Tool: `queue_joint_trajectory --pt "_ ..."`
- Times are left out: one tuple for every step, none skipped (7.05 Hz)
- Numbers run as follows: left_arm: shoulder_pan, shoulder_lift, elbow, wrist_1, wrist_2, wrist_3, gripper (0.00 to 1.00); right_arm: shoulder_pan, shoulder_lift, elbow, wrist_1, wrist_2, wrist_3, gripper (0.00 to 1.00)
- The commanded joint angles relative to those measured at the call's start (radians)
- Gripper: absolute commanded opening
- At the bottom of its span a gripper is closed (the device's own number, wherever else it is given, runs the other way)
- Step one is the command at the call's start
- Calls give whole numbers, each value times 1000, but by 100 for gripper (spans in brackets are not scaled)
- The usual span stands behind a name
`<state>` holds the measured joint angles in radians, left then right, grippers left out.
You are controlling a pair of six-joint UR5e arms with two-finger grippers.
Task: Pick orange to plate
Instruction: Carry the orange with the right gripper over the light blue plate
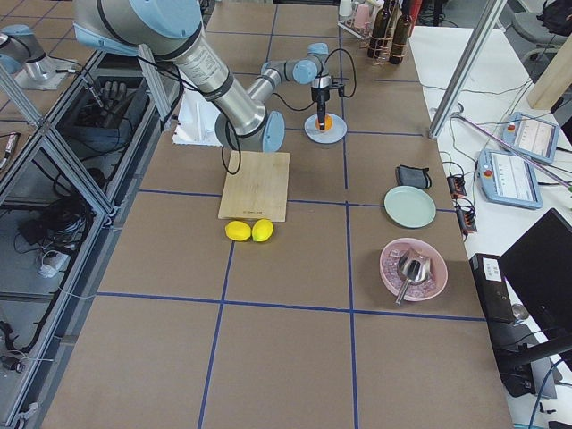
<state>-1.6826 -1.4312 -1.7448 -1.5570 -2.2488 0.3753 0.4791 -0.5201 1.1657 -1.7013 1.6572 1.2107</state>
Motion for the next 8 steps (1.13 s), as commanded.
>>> queue_joint_trajectory --pt "0 5 -1 0 0 1 100 -2 0 -12 5 -8 13 22" --pt "-2 5 -1 0 0 1 100 -1 2 -12 6 -10 12 52" --pt "-2 5 -1 0 0 1 100 0 0 -12 37 -17 16 100" --pt "-2 6 -1 0 2 2 100 0 -1 -14 49 -22 32 100" --pt "-3 6 -1 0 0 2 100 0 0 -14 49 -22 32 100" --pt "-3 6 -1 0 0 2 100 3 0 -14 49 -22 14 100" --pt "-3 6 -1 0 0 2 100 27 6 -2 48 -13 -3 100" --pt "-3 5 -1 0 0 2 100 73 6 35 37 21 -57 100"
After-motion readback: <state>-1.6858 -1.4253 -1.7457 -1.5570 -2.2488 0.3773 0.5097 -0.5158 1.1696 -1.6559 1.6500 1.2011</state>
